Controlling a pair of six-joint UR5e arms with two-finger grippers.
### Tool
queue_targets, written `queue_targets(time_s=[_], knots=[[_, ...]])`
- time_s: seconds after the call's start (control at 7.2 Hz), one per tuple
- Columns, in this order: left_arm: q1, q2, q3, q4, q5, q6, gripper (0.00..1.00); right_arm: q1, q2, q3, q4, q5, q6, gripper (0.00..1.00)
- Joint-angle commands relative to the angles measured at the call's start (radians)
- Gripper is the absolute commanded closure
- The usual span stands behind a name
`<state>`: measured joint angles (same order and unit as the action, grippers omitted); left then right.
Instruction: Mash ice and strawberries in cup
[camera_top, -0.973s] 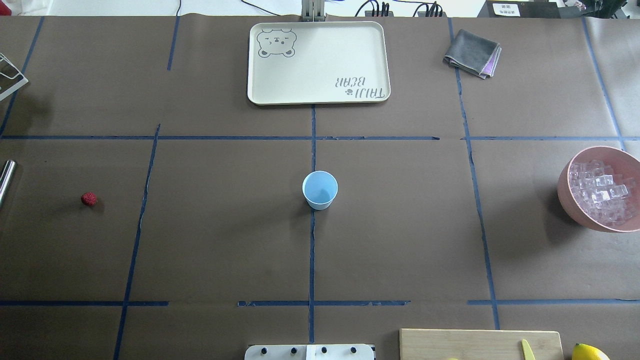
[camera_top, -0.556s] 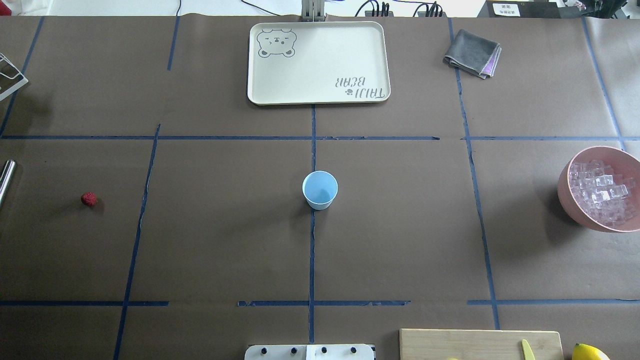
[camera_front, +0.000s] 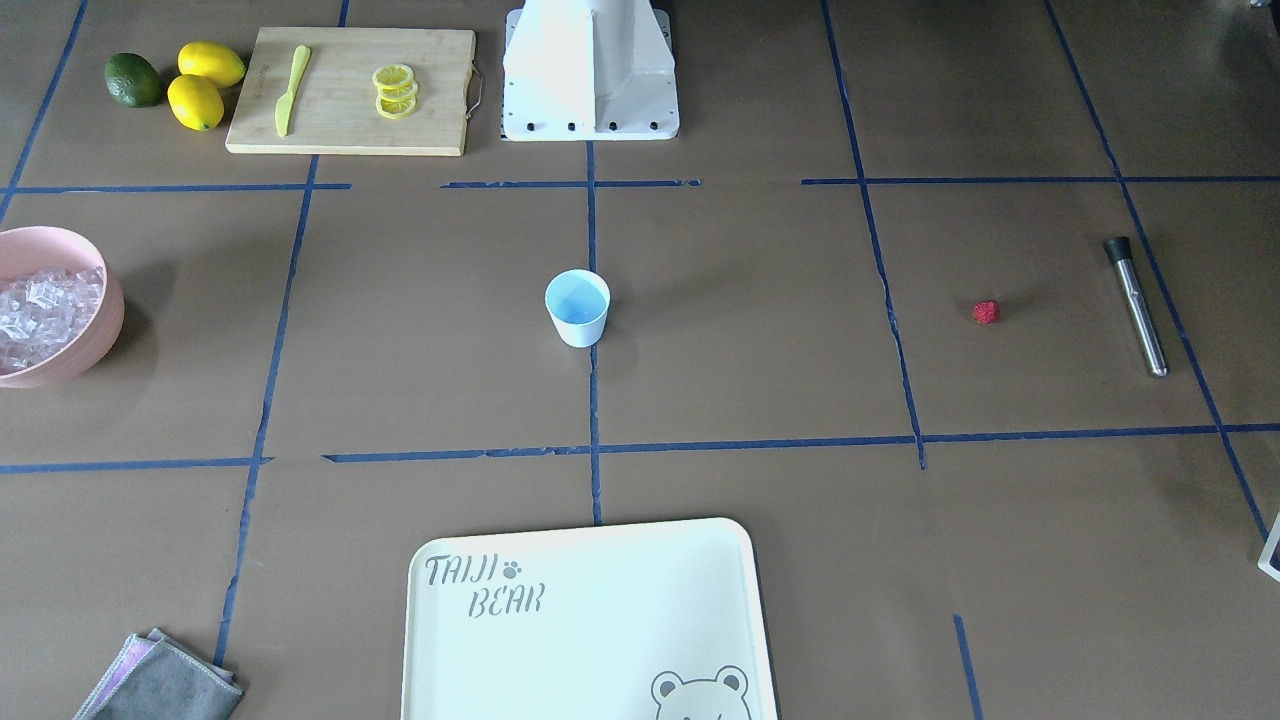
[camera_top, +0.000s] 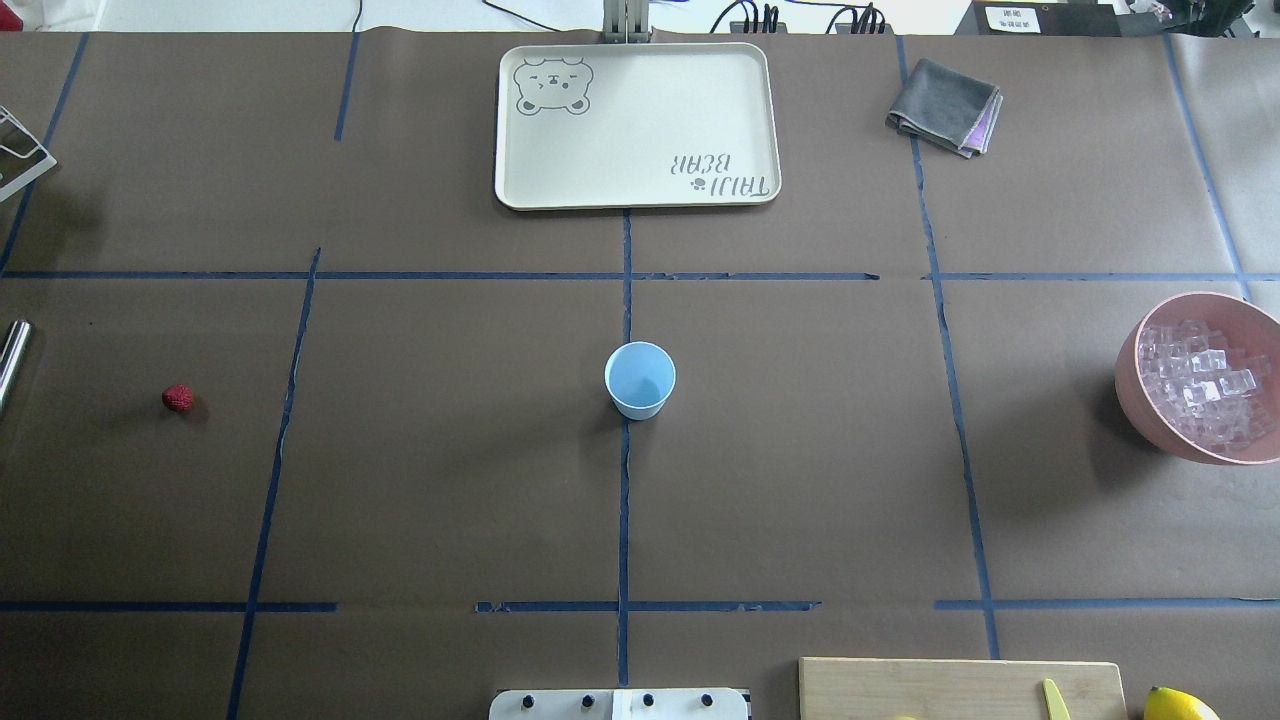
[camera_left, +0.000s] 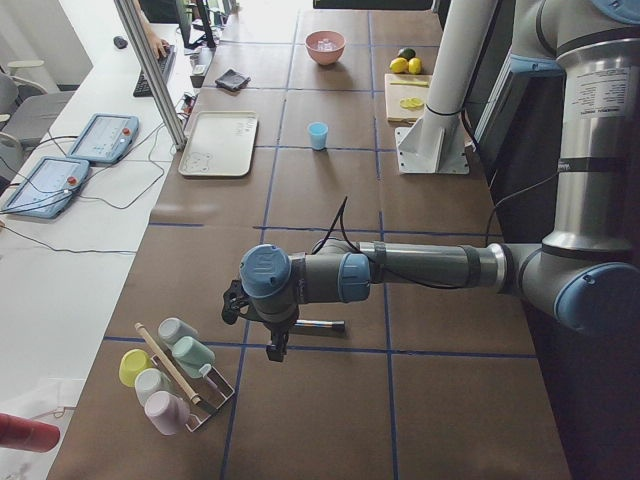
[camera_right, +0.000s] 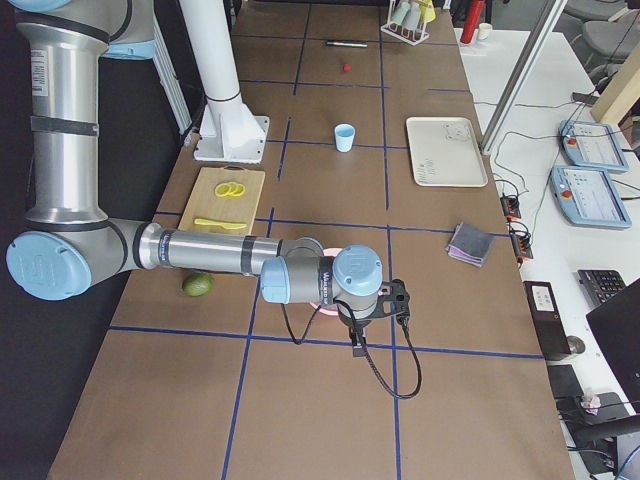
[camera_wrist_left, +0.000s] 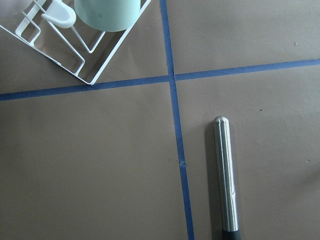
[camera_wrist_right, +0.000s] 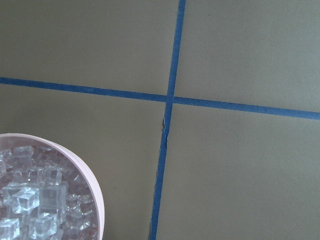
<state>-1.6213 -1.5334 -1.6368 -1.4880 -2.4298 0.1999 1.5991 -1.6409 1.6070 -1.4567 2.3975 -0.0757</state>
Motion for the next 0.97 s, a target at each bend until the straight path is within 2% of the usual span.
queue_targets(time_s=[0.0,0.83], knots=[[0.000,0.001,-0.005,0.000,0.000,0.001,0.00,-0.001,0.006,-0.001,-0.001,-0.014,-0.001,0.00],[0.000,-0.001,-0.006,-0.002,0.002,0.001,0.00,-0.002,0.004,0.008,0.001,-0.006,0.002,0.00]])
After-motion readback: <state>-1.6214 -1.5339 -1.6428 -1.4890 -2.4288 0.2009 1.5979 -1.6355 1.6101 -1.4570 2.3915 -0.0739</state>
